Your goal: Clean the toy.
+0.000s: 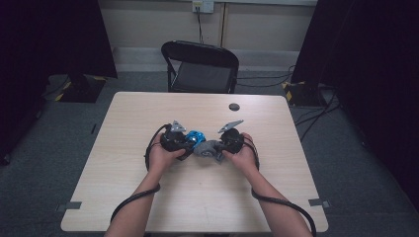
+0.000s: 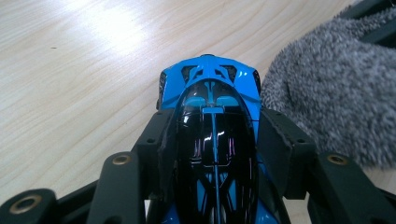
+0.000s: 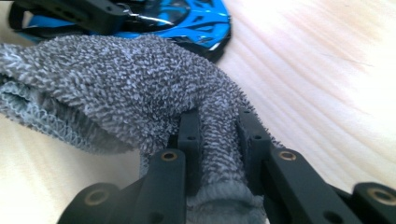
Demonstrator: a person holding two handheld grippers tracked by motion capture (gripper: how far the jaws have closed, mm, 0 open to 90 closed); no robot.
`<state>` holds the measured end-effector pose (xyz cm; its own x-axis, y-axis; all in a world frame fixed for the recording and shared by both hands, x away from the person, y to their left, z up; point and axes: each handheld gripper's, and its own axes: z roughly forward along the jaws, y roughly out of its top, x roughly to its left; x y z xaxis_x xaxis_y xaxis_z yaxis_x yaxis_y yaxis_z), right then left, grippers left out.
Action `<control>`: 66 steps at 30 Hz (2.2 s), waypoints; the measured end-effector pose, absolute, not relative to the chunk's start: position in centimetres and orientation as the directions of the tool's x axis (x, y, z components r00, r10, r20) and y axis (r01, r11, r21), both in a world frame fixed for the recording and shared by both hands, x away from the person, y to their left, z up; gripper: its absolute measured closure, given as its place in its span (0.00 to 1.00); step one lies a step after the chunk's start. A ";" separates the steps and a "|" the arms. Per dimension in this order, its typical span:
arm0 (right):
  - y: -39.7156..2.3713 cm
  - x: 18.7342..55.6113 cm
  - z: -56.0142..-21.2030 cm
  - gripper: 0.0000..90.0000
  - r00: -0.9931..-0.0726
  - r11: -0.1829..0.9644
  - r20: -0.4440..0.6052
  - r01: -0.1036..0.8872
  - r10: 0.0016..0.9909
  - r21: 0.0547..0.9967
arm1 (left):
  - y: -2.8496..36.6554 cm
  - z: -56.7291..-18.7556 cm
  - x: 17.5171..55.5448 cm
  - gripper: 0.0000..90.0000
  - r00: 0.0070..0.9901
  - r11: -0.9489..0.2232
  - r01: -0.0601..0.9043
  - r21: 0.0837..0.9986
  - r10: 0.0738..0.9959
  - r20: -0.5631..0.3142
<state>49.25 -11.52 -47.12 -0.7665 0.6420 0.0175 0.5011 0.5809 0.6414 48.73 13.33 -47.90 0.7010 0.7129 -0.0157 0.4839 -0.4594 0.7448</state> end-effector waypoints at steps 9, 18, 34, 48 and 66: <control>-11.8 49.9 -47.0 0.83 -0.743 0.565 0.011 0.518 0.669 0.642 | 13.2 -47.8 48.8 0.53 0.700 -0.469 0.489 0.735 0.714 -0.011; -12.6 50.5 -46.9 0.83 -0.712 0.543 0.013 0.547 0.702 0.637 | 13.1 -47.7 48.8 0.53 0.697 -0.469 0.494 0.732 0.717 -0.011; -12.9 51.1 -46.7 0.83 -0.682 0.524 0.004 0.566 0.731 0.636 | 13.2 -47.8 48.8 0.53 0.699 -0.464 0.495 0.735 0.714 -0.020; -14.5 51.5 -46.6 0.83 -0.653 0.501 -0.001 0.580 0.758 0.642 | 13.2 -47.7 48.8 0.53 0.700 -0.469 0.493 0.733 0.714 -0.014; -17.0 50.9 -45.8 0.83 -0.630 0.468 -0.003 0.573 0.777 0.673 | 13.2 -47.8 48.7 0.53 0.702 -0.470 0.486 0.737 0.712 -0.009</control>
